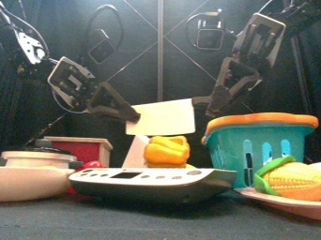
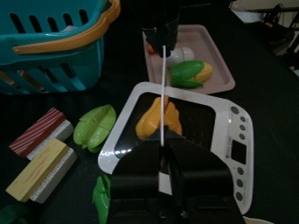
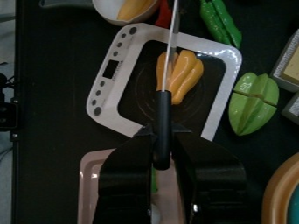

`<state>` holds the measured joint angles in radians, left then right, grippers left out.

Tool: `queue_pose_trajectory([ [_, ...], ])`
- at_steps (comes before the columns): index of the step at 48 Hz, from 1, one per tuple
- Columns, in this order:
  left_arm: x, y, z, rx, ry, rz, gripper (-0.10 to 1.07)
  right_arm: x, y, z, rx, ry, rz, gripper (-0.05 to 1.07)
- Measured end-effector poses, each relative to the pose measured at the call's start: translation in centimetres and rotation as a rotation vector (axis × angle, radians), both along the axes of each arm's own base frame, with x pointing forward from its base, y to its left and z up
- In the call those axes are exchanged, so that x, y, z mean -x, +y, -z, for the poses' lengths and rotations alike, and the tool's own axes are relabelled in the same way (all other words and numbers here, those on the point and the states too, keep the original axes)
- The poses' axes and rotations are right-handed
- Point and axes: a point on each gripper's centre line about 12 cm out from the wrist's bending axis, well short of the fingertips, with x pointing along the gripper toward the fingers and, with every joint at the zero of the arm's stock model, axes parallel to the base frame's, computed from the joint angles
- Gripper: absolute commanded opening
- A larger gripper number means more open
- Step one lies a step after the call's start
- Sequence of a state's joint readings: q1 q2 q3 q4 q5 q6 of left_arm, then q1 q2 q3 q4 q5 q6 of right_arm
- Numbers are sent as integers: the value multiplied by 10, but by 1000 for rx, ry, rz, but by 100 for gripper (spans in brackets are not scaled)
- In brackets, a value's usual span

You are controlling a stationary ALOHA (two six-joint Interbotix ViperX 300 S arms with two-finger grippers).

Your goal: Cut squash

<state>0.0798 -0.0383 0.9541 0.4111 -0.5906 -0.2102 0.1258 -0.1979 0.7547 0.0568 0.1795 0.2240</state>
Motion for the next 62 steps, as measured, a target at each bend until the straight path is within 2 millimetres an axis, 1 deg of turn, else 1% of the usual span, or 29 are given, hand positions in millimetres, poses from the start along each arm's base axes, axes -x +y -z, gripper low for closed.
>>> queue_pose_trajectory([
  [25, -1, 1, 2, 0, 6, -3, 38, 0, -3, 1, 4, 3, 5, 45],
  [45, -4, 1, 7, 1, 18, -3, 38, 3, -3, 5, 3, 17, 7, 45],
  [54, -4, 1, 7, 1, 18, -3, 38, 5, -3, 10, 5, 30, 7, 45],
  [62, -4, 1, 10, 2, 29, -3, 38, 4, -3, 18, 9, 55, 6, 45],
])
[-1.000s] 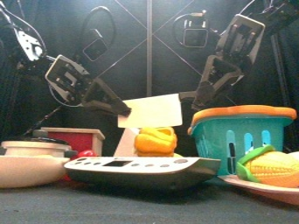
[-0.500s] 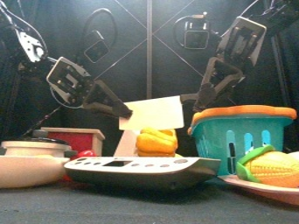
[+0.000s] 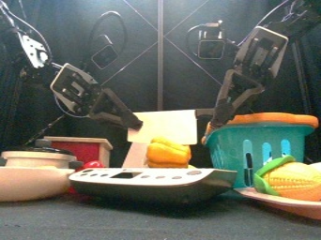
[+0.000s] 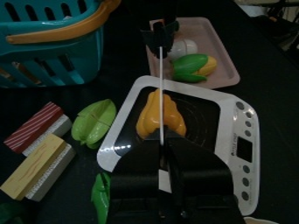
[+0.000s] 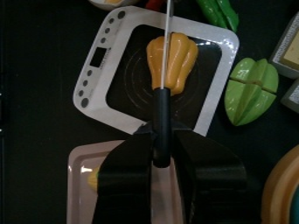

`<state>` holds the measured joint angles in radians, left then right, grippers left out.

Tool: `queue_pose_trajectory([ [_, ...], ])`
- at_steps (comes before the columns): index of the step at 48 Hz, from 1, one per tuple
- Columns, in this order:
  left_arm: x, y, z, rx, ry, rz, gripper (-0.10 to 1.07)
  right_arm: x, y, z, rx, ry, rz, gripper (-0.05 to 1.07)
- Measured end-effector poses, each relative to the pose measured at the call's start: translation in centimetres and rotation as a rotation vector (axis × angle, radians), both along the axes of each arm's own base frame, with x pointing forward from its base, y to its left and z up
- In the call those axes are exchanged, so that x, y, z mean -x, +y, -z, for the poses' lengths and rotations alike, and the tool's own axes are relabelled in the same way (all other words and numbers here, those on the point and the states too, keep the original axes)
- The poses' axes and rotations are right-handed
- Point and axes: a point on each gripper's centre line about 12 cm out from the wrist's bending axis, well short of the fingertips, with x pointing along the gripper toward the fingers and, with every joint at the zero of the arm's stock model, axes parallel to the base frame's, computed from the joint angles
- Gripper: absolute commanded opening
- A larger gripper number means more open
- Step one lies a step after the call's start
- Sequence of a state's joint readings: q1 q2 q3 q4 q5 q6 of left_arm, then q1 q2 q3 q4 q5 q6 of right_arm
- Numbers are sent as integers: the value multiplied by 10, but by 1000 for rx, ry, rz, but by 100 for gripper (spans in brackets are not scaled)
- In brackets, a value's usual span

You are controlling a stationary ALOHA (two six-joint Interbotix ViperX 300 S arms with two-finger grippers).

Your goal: Cut squash

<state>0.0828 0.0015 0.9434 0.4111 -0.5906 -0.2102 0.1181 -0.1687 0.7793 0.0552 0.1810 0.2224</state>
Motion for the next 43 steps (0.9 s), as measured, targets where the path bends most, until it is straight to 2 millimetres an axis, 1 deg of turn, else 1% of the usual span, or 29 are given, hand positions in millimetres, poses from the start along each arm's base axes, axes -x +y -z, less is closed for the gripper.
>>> queue_pose_trajectory([
  [19, -2, 0, 8, 4, 20, -1, 38, -2, -1, 11, 3, 31, 4, 45],
  [35, -2, 1, 7, 7, 16, -3, 38, -2, -6, 17, 8, 50, 15, 45],
  [43, -2, 0, 8, 6, 22, -2, 38, -3, -6, 17, 10, 48, 15, 45],
])
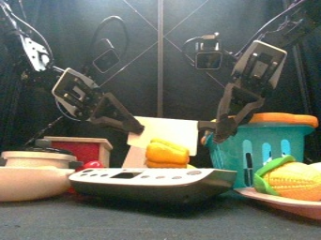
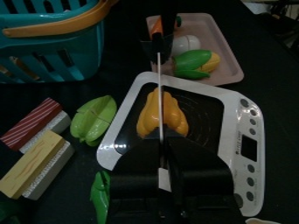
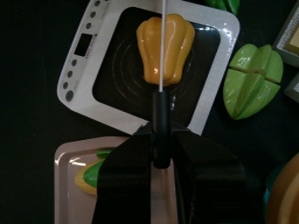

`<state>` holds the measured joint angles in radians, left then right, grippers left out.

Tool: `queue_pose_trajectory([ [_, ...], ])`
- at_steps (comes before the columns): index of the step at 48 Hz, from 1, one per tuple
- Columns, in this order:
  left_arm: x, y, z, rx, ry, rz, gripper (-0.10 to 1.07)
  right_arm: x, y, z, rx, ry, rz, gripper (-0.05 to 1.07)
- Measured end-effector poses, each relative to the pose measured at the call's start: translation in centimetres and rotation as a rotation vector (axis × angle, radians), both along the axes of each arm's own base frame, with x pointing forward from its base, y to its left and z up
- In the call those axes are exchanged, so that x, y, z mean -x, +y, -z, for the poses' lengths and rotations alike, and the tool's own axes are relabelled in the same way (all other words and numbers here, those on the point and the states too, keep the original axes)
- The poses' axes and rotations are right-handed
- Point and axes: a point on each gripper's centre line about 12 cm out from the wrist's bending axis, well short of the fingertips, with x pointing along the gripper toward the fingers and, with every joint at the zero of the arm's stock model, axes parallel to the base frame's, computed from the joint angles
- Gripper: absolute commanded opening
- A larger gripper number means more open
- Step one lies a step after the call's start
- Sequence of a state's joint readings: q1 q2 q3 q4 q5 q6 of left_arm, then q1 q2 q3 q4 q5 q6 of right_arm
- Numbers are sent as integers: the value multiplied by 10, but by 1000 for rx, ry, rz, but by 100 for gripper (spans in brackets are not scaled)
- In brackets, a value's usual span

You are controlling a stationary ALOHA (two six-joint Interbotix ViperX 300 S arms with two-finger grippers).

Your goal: Cut squash

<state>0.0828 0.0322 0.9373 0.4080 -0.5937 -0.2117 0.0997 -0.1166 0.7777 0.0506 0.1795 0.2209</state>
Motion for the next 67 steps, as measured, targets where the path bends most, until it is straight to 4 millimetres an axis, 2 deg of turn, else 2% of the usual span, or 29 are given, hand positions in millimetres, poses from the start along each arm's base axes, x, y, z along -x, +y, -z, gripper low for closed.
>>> queue_pose_trajectory([
  [53, 1, -3, 13, 2, 47, 4, 38, -3, -1, 4, 4, 12, 1, 45],
  [67, 1, -4, -8, -6, -13, 9, 38, -5, -1, -7, 22, 9, -15, 45],
])
